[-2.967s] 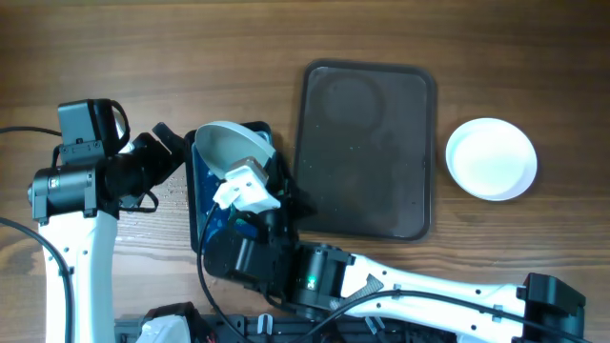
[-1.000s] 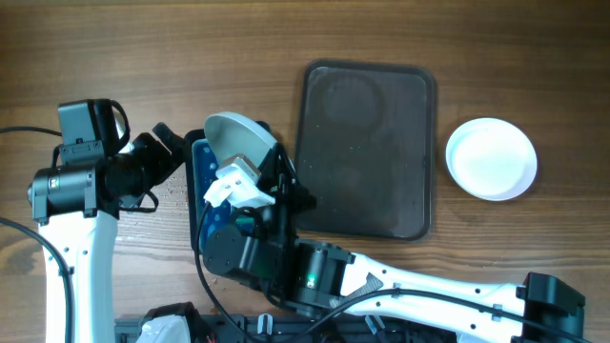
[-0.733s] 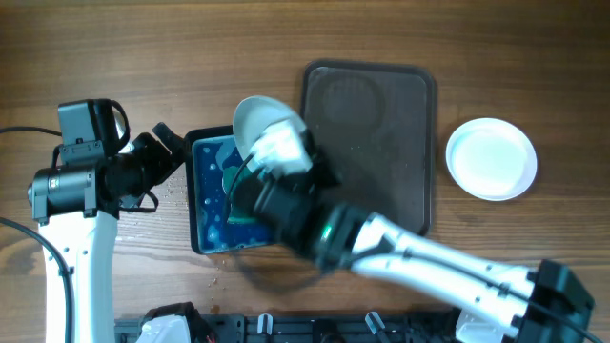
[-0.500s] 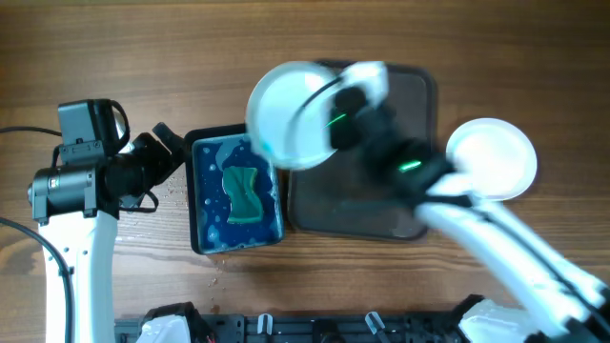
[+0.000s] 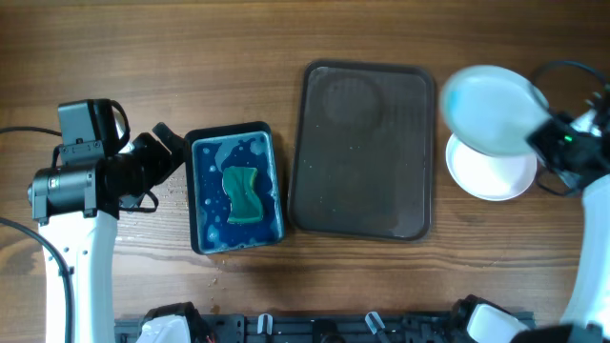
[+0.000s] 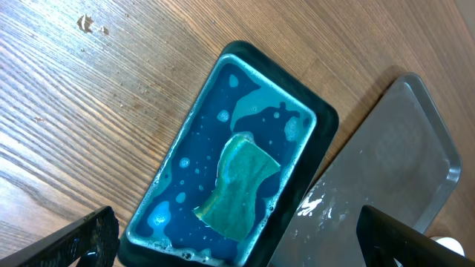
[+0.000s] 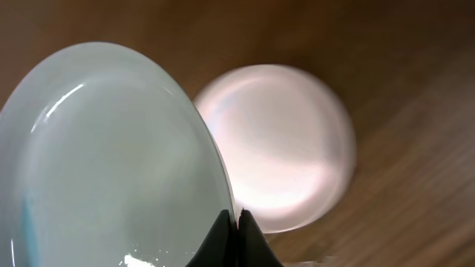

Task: Clean dirty plates on tray and stack at the side
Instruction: 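Carry the plate right and lower it onto the plate stack, then open the right gripper and release the plate on the stack, then move the right gripper to the brown tray's left edge and grip it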

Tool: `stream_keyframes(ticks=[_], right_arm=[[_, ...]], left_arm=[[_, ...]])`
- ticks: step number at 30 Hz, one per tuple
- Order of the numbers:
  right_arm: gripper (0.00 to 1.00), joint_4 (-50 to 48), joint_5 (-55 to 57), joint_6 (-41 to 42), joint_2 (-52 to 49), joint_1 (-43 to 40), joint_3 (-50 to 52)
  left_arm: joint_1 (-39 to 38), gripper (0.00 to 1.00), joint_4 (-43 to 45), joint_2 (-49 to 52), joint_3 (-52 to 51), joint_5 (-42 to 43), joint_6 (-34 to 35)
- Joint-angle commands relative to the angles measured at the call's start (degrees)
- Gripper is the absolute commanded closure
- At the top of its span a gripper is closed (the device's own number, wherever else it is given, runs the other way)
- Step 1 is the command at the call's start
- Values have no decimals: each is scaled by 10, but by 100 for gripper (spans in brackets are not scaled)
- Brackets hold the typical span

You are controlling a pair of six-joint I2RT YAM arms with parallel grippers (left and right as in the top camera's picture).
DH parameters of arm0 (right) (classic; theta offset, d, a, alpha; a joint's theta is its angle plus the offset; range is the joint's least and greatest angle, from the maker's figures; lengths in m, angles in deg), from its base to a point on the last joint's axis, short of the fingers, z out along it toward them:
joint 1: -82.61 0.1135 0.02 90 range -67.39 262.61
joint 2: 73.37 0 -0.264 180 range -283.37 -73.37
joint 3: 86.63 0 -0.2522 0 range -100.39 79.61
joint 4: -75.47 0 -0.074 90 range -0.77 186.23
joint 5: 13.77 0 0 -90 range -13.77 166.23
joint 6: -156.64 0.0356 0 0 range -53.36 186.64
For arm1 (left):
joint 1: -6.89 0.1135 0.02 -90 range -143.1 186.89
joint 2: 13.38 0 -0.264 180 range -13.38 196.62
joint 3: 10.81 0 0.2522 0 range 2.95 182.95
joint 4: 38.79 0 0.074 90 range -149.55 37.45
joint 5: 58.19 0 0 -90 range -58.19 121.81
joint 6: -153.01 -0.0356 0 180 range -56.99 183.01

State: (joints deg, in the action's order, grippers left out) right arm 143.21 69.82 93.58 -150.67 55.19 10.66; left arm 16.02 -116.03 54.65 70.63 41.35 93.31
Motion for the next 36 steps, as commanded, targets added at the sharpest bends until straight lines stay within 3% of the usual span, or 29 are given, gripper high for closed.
stream_keyframes(ticks=[1,8,9,11,17,21,26,31,36], right_arm=[[96,-6,0,-30,-68,-62,34],[96,-4,6,-59,-159,-71,42],[82,-4,9,-58,-162,-68,42],[66,-4,1,-58,-157,-64,40],[58,1,-126,-108,-40,7,31],[59,-16,-231,-148,59,113,31],[69,-29,-233,-170,122,301,31],[71,-42,-129,-171,95,492,52],[72,-107,-111,-150,7,605,80]], left_arm=[[4,0,0,-4,7,7,-1],[4,0,0,-4,7,7,-1],[4,0,0,-4,7,7,-1],[4,0,0,-4,7,7,-1],[4,0,0,-4,7,7,-1],[4,0,0,-4,7,7,-1],[4,0,0,-4,7,7,-1],[4,0,0,-4,7,7,-1],[4,0,0,-4,7,7,-1]])
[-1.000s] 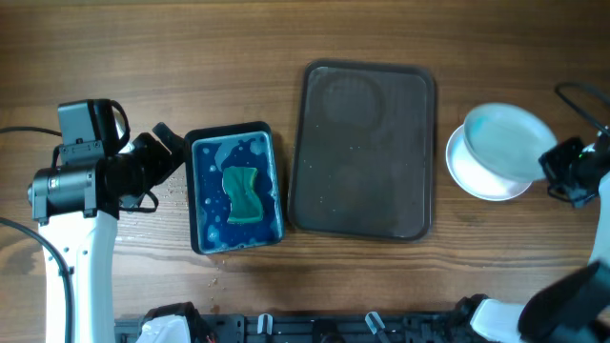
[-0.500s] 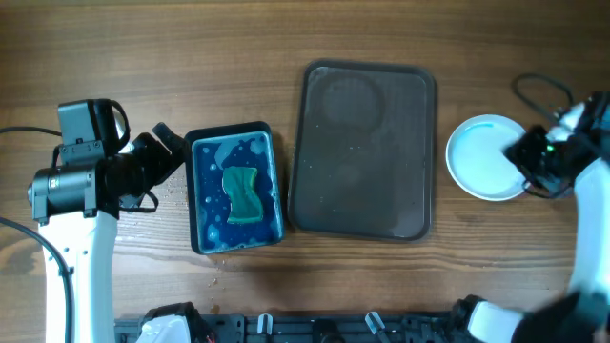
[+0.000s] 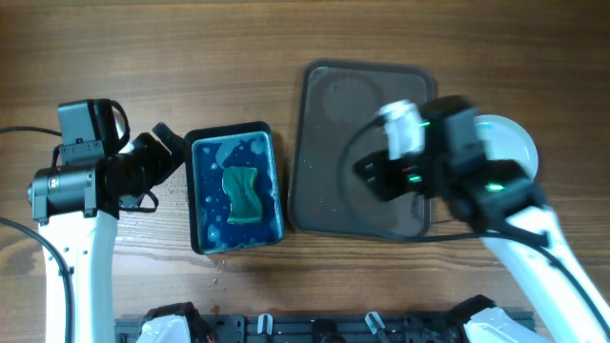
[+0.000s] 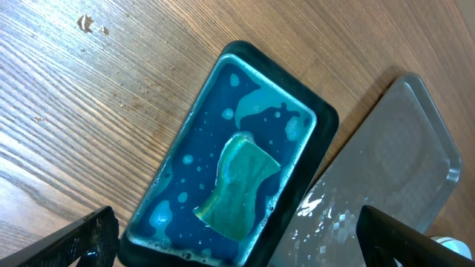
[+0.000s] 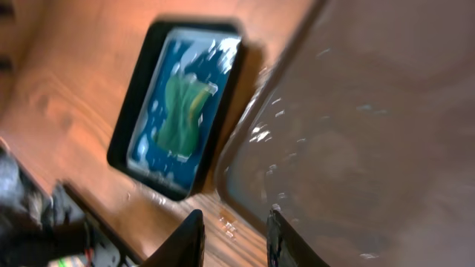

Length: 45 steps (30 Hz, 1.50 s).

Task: Clean dirty plates on tray and stack at the side
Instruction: 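Move the right gripper to the brown tray's left edge and grip it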

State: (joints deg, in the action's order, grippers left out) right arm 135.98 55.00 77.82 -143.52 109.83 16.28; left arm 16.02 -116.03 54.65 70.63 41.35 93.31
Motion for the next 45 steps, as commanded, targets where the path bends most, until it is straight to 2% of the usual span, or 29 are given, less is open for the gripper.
stream_keyframes(ticks=[1,5,9,16,36,39,42,45], right_arm=[[72,-57,38,21,-88,76,25],[78,-150,54,90,-185,121,25],[74,-226,85,120,-259,144,21],[67,-271,106,135,-332,145,1],[68,-323,32,137,-358,171,1],[69,-326,44,142,-360,184,1],[75,-322,117,190,-363,194,1],[77,-330,138,222,-376,194,1]], left_arm=[[4,0,0,-4,7,7,-1],[4,0,0,-4,7,7,-1],[4,0,0,-4,7,7,-1],[4,0,0,-4,7,7,-1],[4,0,0,-4,7,7,-1],[4,0,0,-4,7,7,0],[4,0,0,-4,7,7,-1],[4,0,0,-4,7,7,-1]])
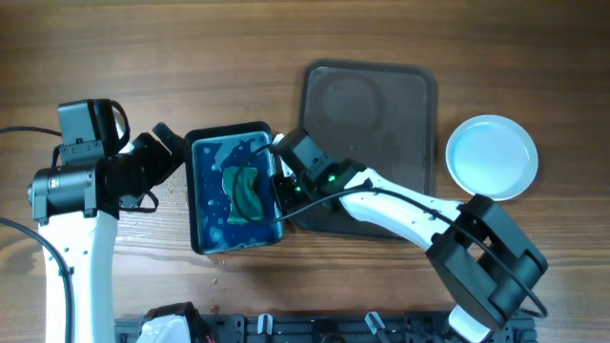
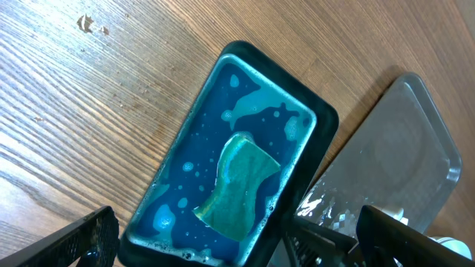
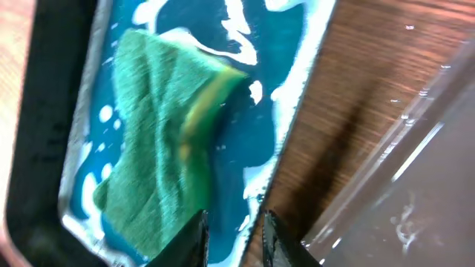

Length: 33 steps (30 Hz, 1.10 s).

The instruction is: Clean dirty plates on tray and stack at the side

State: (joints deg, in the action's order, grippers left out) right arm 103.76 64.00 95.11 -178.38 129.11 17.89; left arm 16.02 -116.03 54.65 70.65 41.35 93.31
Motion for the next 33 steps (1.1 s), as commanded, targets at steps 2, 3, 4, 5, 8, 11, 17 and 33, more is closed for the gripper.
stream_keyframes(ticks=[2,3,4,5,8,11,17,33], right_arm=[[84,-9,48,62,-33,2,-15],[87,-9,48,66,-37,2,-15],[89,-10,48,68,-39,2,-15],[93,-10,48,79,-40,2,-15],[96,-12,49,109,-43,2,-15],[96,-18,50,127,-43,2,-15],[96,-33,70,196,-43,2,-15],[96,-83,115,320,-43,2,-15]], left_arm=[[4,0,0,-4,7,7,-1],[4,0,0,-4,7,7,-1],[4,0,0,-4,7,7,-1],[4,0,0,-4,7,7,-1],[4,0,0,-4,7,7,-1],[4,0,0,-4,7,7,-1],[4,0,0,-4,7,7,-1],[4,0,0,-4,7,7,-1]])
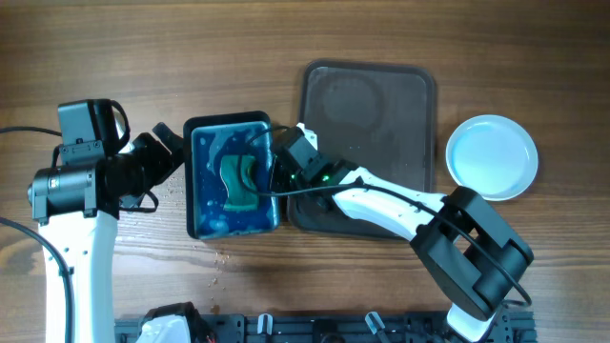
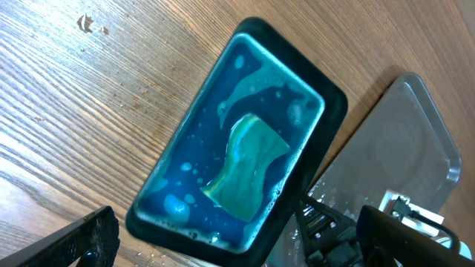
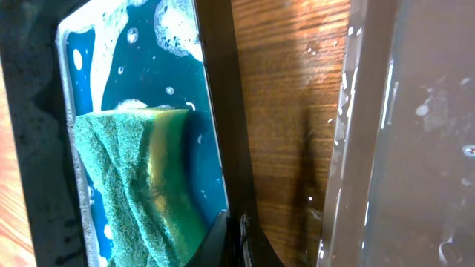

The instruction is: Clean dirty plates on tray and stack at the side

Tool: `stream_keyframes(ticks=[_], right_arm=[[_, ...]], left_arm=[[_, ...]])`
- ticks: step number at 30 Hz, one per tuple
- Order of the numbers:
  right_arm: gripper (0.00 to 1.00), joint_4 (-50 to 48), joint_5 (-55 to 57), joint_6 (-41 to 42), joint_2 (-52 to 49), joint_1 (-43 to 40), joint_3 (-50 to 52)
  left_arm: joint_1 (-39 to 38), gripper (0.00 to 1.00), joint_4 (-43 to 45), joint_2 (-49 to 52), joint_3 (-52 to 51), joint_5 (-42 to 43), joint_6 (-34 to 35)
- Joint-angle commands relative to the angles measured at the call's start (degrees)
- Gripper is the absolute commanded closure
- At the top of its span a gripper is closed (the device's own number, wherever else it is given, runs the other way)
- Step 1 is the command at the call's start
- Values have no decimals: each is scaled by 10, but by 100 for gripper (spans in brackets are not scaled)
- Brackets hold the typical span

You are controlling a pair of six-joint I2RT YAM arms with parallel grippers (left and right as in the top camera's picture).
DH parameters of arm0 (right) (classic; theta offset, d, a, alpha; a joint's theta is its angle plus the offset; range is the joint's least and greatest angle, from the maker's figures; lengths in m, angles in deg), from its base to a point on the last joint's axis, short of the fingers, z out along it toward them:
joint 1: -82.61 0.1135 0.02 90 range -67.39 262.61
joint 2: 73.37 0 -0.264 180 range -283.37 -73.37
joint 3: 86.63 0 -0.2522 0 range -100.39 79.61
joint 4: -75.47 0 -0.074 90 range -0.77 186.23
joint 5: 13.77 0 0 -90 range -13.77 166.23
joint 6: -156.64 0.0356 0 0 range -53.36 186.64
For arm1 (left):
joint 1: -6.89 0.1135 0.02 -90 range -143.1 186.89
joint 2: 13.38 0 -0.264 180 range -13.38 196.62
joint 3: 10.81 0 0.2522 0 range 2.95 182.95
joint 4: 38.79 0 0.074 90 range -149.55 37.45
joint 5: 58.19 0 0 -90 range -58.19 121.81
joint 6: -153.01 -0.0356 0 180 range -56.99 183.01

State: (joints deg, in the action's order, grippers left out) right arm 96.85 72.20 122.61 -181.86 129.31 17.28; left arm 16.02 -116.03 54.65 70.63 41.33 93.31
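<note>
The brown tray (image 1: 367,143) lies in the middle of the table, wet with droplets. To its right the stacked plates (image 1: 491,157) sit on the wood, a pale blue-white one on top. A black tub (image 1: 189,181) of blue soapy water holds a green sponge (image 1: 236,179). My right gripper (image 1: 276,181) is shut on the tub's right rim (image 3: 223,133), between tub and tray. My left gripper (image 1: 170,157) stands open just left of the tub, nothing between its fingers (image 2: 82,241).
A strip of bare wood (image 3: 289,126) separates the tub from the tray's edge (image 3: 356,148). Drops of water lie on the wood by the tub's front left corner (image 1: 217,255). A black rail runs along the table's front edge (image 1: 324,329).
My right gripper has shut on the tub's right rim; before, it was open over that rim. The tub now sits a little farther back and turned slightly. The left arm has not moved.
My right gripper first held a pale plate above the white plate at the right. Then that plate lay on the stack and the gripper was open over the tray. Then it was at the tub's right rim, and now it grips that rim.
</note>
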Motion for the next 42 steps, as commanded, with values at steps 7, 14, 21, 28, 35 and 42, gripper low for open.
stream_keyframes(ticks=[7,14,21,28,35,42], right_arm=[[96,-46,59,40,-8,0,-9],[96,-57,94,-37,-8,-1,-9],[62,-47,78,-158,14,-1,-9],[62,52,82,-230,188,-6,-9],[63,396,139,-184,317,-103,-8],[70,344,-108,-249,268,-145,21]], left_arm=[[4,0,0,-4,7,7,-1],[4,0,0,-4,7,7,-1],[4,0,0,-4,7,7,-1],[4,0,0,-4,7,7,-1],[4,0,0,-4,7,7,-1],[4,0,0,-4,7,7,-1]])
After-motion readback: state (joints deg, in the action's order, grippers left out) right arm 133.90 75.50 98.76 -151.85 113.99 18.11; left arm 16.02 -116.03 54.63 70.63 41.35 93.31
